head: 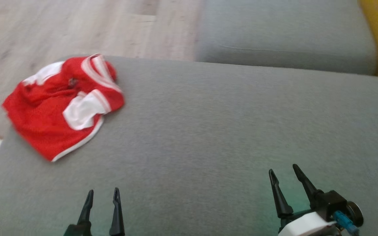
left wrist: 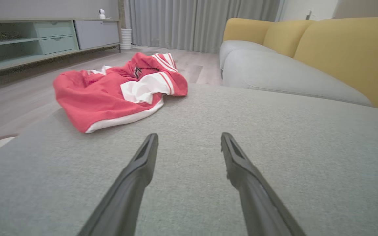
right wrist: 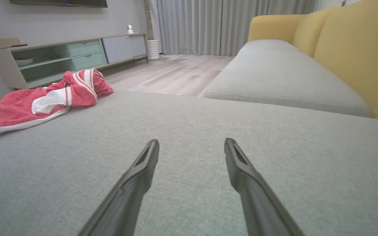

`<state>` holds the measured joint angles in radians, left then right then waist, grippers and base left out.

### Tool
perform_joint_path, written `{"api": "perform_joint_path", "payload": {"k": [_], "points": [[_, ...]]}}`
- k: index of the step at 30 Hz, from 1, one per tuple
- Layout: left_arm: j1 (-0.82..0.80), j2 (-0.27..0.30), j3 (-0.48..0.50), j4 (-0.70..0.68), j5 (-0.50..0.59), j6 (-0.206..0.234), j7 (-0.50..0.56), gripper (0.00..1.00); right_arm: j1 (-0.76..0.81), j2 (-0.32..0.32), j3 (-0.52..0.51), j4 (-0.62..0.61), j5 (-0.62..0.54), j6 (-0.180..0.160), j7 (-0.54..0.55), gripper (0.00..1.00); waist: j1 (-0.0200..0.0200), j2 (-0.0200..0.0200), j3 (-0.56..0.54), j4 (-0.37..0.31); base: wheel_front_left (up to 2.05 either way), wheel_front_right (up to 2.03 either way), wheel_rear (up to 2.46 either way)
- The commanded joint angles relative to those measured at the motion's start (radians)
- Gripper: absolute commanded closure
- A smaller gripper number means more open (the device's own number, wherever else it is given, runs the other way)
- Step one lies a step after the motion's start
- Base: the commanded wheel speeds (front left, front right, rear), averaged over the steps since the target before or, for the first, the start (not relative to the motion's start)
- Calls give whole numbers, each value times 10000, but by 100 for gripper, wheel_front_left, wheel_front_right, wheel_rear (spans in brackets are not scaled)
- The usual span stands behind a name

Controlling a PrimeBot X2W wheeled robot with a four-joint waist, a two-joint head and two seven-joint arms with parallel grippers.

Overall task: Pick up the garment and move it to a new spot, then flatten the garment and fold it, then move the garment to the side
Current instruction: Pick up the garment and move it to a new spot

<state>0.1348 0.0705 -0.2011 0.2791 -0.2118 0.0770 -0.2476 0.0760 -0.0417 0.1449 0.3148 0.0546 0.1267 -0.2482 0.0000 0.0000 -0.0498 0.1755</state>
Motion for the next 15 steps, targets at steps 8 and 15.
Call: {"api": "perform_joint_path", "payload": {"k": [8,15], "points": [[-234,268,289,-555,-99,129,113,0,-277,-85,318,-284,224,40,-136,0,0,0,-108,1878,0,0,0],[-150,370,285,-715,-148,173,156,0,-288,-85,414,-300,275,40,-136,0,0,0,-101,2503,0,0,0]]}}
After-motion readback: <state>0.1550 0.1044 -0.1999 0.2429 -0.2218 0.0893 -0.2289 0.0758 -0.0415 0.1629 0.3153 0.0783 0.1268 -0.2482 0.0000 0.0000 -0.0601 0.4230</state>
